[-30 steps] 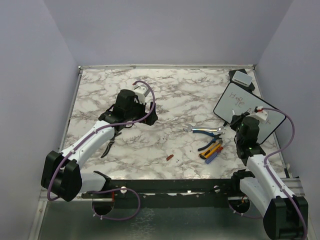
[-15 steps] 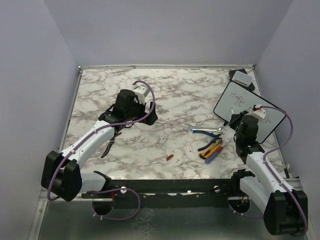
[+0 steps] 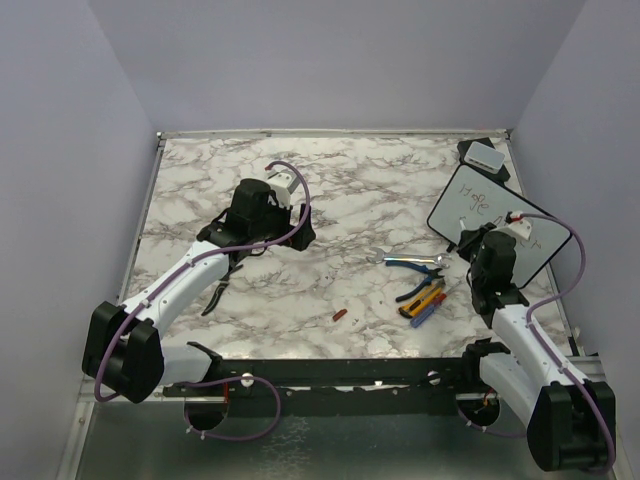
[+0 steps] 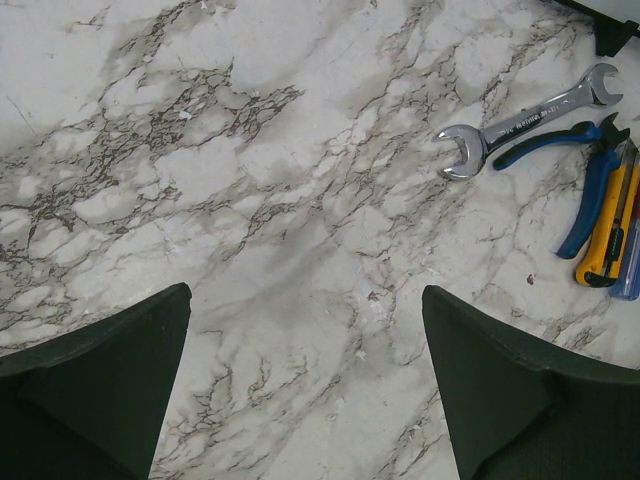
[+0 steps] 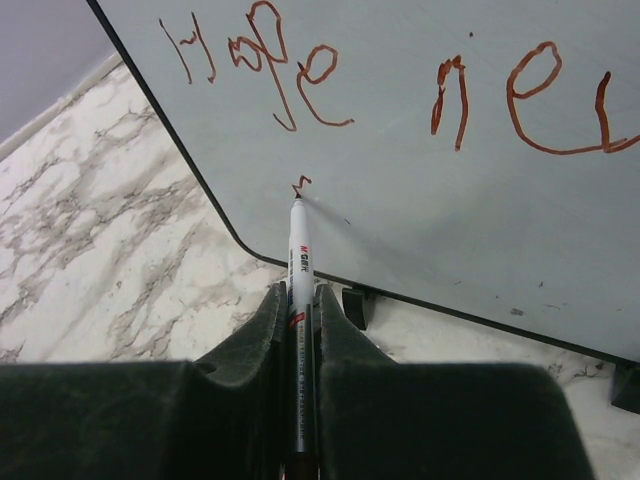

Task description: Write a sentence on the whiteboard

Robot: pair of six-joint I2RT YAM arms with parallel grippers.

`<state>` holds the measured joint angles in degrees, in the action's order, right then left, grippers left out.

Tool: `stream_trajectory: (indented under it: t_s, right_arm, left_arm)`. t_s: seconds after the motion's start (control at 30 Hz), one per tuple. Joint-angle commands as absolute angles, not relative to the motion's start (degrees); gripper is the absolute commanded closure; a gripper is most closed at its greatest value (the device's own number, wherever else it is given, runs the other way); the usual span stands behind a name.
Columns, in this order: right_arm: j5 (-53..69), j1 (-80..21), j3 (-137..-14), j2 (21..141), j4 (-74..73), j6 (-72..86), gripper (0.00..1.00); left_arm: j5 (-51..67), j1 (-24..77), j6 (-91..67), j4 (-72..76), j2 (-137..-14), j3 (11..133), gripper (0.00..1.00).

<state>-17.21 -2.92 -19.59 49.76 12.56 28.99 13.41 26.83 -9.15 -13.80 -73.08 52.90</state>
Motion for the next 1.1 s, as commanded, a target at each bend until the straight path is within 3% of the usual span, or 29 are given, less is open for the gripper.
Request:
stream_trajectory:
  t_s: [0.0,0.6,1.07]
  right_arm:
    - [-17.25,-2.68,-17.84,49.38,9.34,31.37,0.99]
    - [-10.34,-2.71,-18.24,45.93,9.27,30.94,0.99]
    - [-15.79,-2.68,-18.2,48.21,13.24,30.69,1.0]
  left_arm:
    - [12.99,26.59,-8.71,-13.24,-72.03,52.47,0.01]
    - [13.52,26.54,-8.96,-13.21,-71.54,52.56,0.01]
    - [13.35,26.54,-8.97,-13.2,-71.6,52.49,0.01]
